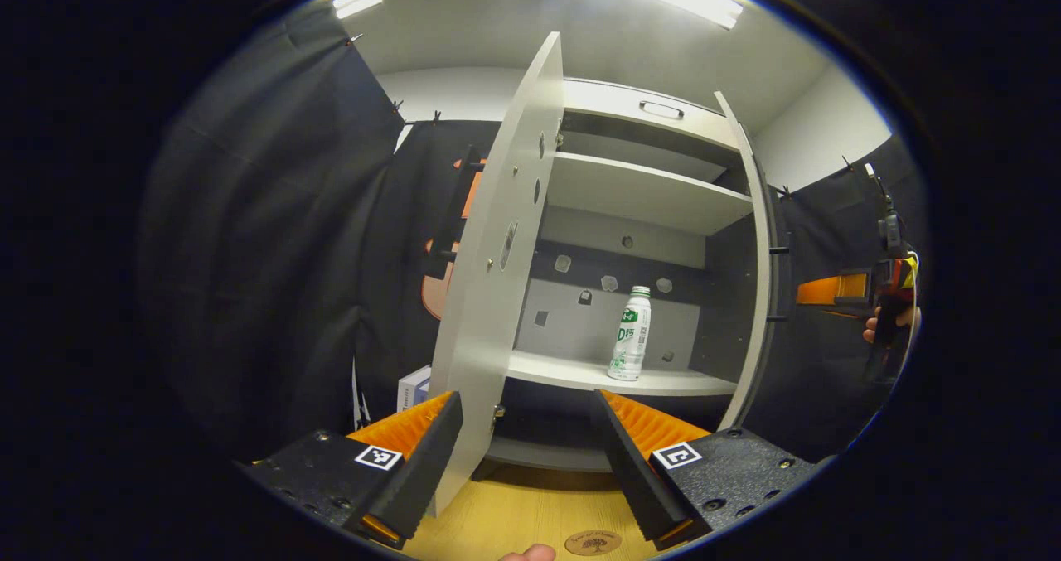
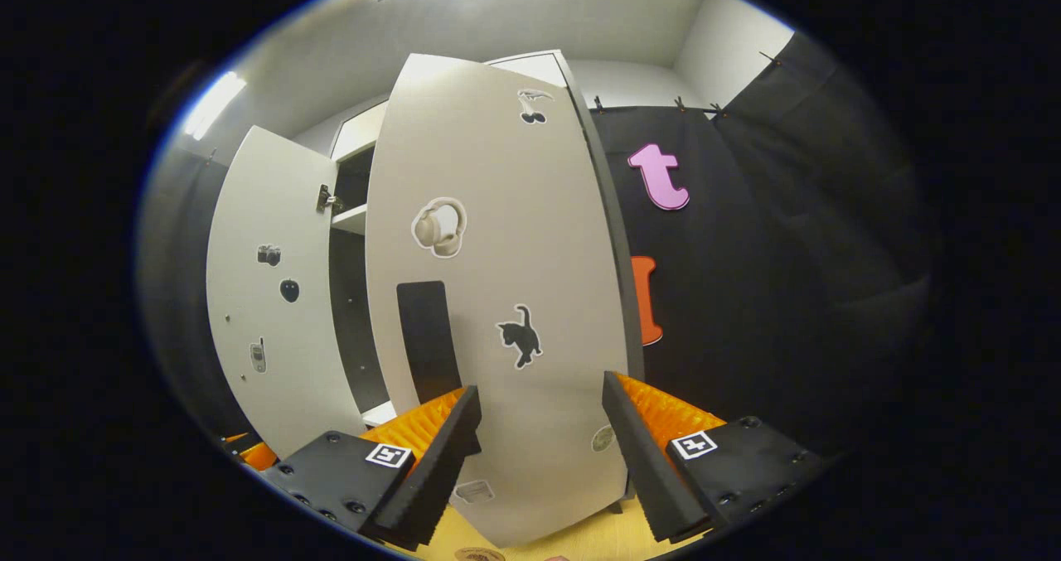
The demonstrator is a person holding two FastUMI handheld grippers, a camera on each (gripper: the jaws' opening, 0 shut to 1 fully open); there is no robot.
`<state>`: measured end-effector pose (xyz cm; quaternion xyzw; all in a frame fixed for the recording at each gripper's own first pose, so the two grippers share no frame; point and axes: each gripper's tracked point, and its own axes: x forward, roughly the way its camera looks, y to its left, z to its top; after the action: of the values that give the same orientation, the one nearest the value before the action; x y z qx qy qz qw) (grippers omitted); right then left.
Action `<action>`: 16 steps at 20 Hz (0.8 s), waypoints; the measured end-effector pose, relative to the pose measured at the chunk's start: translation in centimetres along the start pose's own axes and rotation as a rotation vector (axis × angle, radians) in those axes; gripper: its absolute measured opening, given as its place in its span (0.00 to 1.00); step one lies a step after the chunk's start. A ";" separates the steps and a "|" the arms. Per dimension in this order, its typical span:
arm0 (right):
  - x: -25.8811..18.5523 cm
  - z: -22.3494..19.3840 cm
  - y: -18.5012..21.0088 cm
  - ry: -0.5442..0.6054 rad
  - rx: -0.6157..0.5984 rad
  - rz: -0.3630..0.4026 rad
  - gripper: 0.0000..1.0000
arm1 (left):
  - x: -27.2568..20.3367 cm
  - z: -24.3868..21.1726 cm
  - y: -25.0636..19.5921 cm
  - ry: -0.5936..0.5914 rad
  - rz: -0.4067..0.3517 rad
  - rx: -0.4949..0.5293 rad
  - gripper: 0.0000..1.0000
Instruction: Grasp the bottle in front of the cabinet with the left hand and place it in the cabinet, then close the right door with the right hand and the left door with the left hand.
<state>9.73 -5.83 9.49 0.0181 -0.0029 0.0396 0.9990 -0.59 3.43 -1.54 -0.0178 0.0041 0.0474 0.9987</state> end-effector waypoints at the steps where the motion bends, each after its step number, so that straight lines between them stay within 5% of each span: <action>1: 0.4 -0.3 0.7 0.006 0.009 0.019 0.98 | -0.2 0.1 0.3 -0.003 0.009 0.003 0.95; 6: 2.7 -1.4 3.1 0.025 0.019 0.072 0.98 | -0.8 1.1 2.4 -0.027 0.067 0.000 0.94; 16: 5.8 -1.7 4.7 0.017 -0.088 0.038 0.98 | -2.9 7.3 11.0 -0.133 0.251 -0.092 0.94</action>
<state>15.11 -0.61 8.02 -0.0262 0.0033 0.0584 0.9979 -4.50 14.34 5.36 -0.0596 -0.0619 0.1730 0.9812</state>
